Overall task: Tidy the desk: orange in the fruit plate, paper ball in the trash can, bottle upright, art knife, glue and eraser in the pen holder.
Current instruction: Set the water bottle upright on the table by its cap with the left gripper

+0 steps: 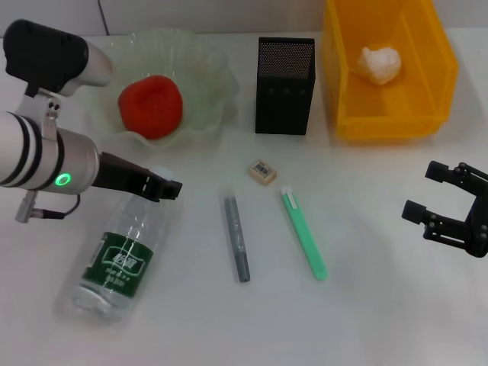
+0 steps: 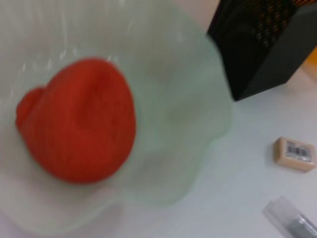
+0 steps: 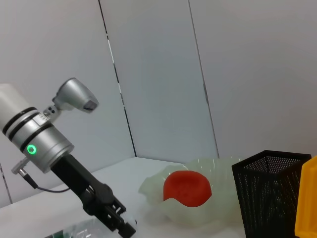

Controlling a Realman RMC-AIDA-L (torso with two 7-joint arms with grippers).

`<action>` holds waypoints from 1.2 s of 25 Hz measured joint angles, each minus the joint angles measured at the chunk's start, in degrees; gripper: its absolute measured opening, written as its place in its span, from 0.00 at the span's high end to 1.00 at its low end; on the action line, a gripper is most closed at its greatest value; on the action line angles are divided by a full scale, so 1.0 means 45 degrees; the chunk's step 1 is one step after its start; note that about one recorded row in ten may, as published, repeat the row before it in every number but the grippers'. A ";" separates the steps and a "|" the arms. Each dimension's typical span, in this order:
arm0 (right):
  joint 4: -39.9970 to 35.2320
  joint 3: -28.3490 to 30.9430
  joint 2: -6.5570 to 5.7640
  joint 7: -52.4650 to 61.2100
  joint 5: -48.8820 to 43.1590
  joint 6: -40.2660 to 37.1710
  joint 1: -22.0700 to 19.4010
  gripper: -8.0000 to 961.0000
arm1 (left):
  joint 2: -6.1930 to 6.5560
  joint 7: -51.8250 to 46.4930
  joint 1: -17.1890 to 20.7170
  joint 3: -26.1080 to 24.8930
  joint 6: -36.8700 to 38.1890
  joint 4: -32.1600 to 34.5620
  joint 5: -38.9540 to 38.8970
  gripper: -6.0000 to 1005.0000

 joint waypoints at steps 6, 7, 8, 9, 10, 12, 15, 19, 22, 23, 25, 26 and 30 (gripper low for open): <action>-0.0038 -0.0001 0.0001 0.0044 -0.0003 -0.0040 0.0000 0.12 | 0.0036 0.3032 0.1354 -0.0702 0.0169 0.1916 -0.1643 0.53; -0.0040 0.0001 0.0001 0.0052 -0.0003 -0.0045 -0.0001 0.12 | 0.0035 0.3663 0.1574 -0.0900 0.0169 0.2054 -0.2073 0.53; -0.0042 0.0000 0.0000 0.0101 -0.0003 -0.0048 0.0008 0.12 | 0.0035 0.4335 0.1804 -0.1119 0.0176 0.2174 -0.2569 0.53; -0.0042 0.0000 0.0000 0.0101 -0.0003 -0.0048 0.0008 0.12 | 0.0037 0.5136 0.2038 -0.1393 0.0195 0.2232 -0.3164 0.53; -0.0046 0.0000 0.0000 0.0150 -0.0003 -0.0054 0.0018 0.12 | 0.0035 0.6163 0.2315 -0.1727 0.0261 0.2239 -0.3954 0.53; -0.0072 0.0000 0.0001 0.0248 -0.0003 -0.0066 0.0036 0.12 | 0.0035 0.7642 0.2711 -0.2179 0.0386 0.2161 -0.4999 0.53; -0.0094 -0.0001 0.0001 0.0363 -0.0003 -0.0095 0.0111 0.12 | 0.0035 0.9780 0.3296 -0.2691 0.0475 0.1970 -0.6464 0.54; -0.0098 -0.0001 0.0001 0.0388 -0.0004 -0.0110 0.0168 0.12 | 0.0034 1.2215 0.3838 -0.3390 0.0816 0.1360 -0.8719 0.54; -0.0097 -0.0001 0.0000 0.0394 -0.0003 -0.0118 0.0212 0.12 | 0.0033 1.2994 0.3868 -0.3864 0.1226 0.0846 -0.9465 0.54; -0.0096 -0.0001 0.0000 0.0401 -0.0003 -0.0124 0.0239 0.12 | 0.0034 1.3825 0.3759 -0.4550 0.1809 0.0030 -1.0240 0.54; -0.0080 -0.0001 0.0000 0.0458 -0.0003 -0.0137 0.0276 0.12 | 0.0036 1.4227 0.3692 -0.4834 0.1985 -0.0405 -1.0573 0.55; -0.0072 -0.0001 0.0001 0.0491 -0.0003 -0.0141 0.0288 0.12 | 0.0038 1.4419 0.3648 -0.4982 0.2064 -0.0675 -1.0738 0.55; -0.0087 -0.0001 0.0001 0.0587 -0.0003 -0.0142 0.0295 0.12 | 0.0051 1.4663 0.3477 -0.5340 0.2258 -0.1183 -1.0910 0.55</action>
